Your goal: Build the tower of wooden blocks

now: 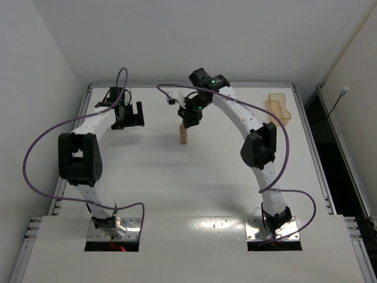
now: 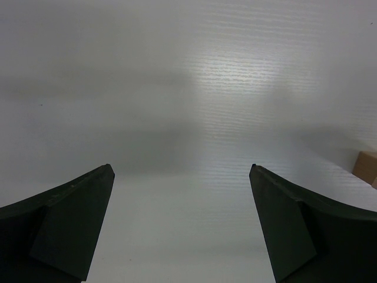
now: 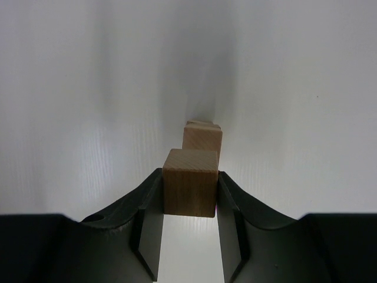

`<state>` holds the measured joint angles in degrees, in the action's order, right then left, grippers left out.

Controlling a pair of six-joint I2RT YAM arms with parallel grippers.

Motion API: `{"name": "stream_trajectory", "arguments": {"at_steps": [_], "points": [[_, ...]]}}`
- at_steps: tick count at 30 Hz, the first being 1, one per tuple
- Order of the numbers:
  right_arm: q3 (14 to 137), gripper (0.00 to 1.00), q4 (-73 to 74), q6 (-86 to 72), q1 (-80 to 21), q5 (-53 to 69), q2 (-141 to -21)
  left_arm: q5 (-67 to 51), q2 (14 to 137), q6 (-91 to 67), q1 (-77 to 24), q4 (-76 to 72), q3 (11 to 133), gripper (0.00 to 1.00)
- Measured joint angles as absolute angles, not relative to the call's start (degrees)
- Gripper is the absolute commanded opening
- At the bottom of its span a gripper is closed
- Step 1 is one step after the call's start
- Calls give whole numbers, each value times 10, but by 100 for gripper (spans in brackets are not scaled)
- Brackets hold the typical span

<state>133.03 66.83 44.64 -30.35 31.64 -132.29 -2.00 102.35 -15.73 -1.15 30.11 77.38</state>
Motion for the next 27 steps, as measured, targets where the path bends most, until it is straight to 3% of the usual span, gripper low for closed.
{"name": "stream_trajectory", "arguments": {"at_steps": [27], "points": [[1340,0,640,434,-321,275,-1360,-22,1023,-157,-11,301,774,100]]}}
